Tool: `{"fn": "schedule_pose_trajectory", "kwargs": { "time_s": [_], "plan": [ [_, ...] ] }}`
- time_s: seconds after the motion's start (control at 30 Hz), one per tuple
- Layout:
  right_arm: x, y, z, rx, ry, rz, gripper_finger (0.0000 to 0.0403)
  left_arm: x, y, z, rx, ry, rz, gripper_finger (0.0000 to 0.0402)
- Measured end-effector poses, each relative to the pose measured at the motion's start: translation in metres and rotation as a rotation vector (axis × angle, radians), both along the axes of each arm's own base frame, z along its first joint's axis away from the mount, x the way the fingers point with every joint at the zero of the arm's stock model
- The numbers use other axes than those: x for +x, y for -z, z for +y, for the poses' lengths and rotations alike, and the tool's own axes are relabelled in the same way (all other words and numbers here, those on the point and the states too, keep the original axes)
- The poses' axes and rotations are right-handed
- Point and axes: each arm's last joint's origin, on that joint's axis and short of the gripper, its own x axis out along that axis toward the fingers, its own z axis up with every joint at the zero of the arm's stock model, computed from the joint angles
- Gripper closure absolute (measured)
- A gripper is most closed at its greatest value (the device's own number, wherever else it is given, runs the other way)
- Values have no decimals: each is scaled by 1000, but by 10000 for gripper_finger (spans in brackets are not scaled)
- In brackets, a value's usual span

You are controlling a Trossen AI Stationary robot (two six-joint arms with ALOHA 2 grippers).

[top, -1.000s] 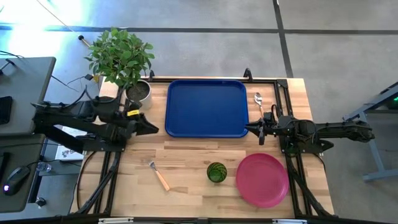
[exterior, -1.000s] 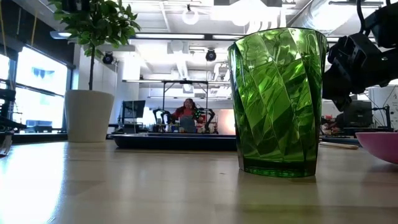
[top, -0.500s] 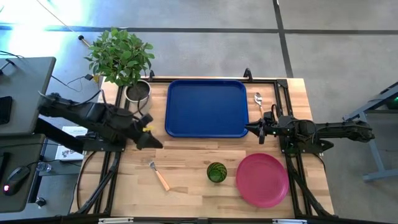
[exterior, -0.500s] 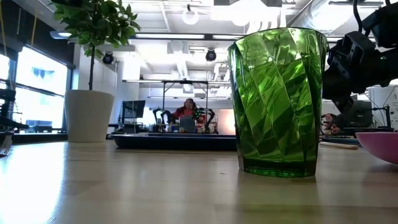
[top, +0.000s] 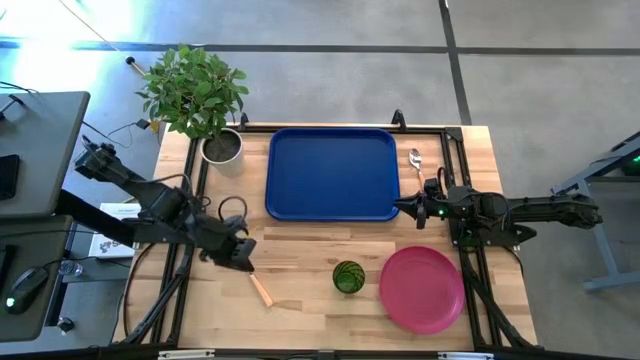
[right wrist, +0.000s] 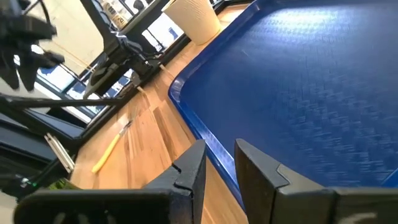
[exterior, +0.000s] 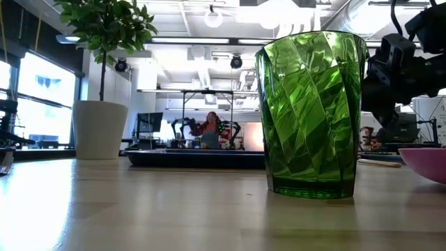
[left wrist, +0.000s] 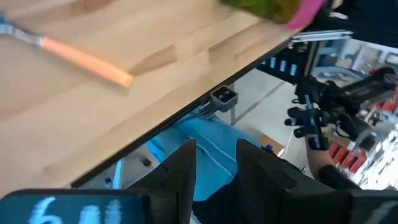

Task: Pick and place plate/cup/fork/spoon on tray
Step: Put the light orange fork on the blue serving tray

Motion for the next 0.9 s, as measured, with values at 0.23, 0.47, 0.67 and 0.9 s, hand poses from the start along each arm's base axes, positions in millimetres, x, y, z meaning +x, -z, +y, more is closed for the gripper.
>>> {"fn": "schedule_pose_trajectory", "kwargs": {
  "time_s": [0.23,0.47,0.67,0.9],
  "plan": [
    [0,0,0,12,3,-2,327,0,11,-19,-33,-58,98,296],
    [0,0,0,84,22,-18,327,0,27,-43,-60,-164,212,296],
    [0,0,0,78,21,-16,327,-2,37,-58,-98,-180,307,296],
    [0,0,0,77,20,-16,327,2,46,-61,-71,-192,354,296]
  ]
}}
